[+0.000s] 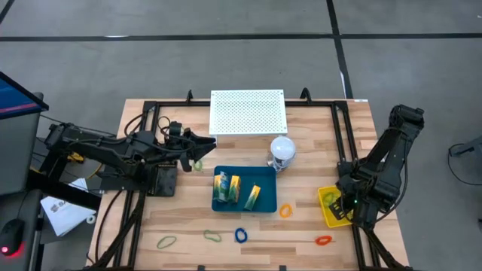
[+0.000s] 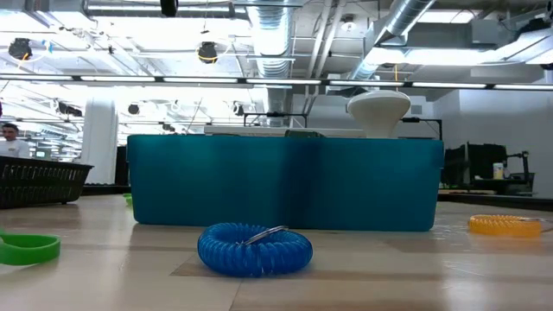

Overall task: Pick & Place Office Desk Supplies
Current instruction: Put the green rubber band into the yellow bin, then put the top green rubber band into the yellow bin

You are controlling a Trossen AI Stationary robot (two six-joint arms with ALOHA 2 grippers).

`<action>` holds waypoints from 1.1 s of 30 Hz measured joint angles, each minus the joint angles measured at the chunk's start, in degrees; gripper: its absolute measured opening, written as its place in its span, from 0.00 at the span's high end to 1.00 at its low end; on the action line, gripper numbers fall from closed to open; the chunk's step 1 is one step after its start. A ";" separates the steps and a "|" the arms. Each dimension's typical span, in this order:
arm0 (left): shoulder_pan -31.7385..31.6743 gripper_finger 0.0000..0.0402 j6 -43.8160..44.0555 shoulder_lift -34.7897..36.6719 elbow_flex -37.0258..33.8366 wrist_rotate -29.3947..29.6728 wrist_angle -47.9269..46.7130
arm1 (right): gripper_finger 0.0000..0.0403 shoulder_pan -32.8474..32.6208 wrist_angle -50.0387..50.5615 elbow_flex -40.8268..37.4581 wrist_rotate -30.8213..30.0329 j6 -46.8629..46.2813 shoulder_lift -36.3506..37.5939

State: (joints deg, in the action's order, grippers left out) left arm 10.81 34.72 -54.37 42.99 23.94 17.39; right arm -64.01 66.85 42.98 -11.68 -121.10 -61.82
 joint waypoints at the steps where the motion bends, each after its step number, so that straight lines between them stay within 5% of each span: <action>1: 0.00 0.61 -0.01 0.00 0.02 0.00 0.00 | 0.73 0.00 0.02 0.00 0.00 0.00 0.00; 19: 0.00 0.61 0.00 0.00 0.02 0.00 0.00 | 0.71 -0.17 -0.43 0.02 1.34 1.10 0.02; 23: 0.00 0.61 -0.01 0.00 0.01 -0.02 0.00 | 0.71 0.17 1.74 0.02 5.68 1.47 -0.04; 33: 0.00 0.61 0.02 -0.02 -0.01 -0.04 -0.57 | 0.71 0.24 -1.22 0.02 1.18 1.07 0.07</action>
State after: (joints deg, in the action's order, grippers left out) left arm 10.81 34.74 -54.39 42.98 23.90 16.82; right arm -63.77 65.62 43.00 -10.51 -120.03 -61.76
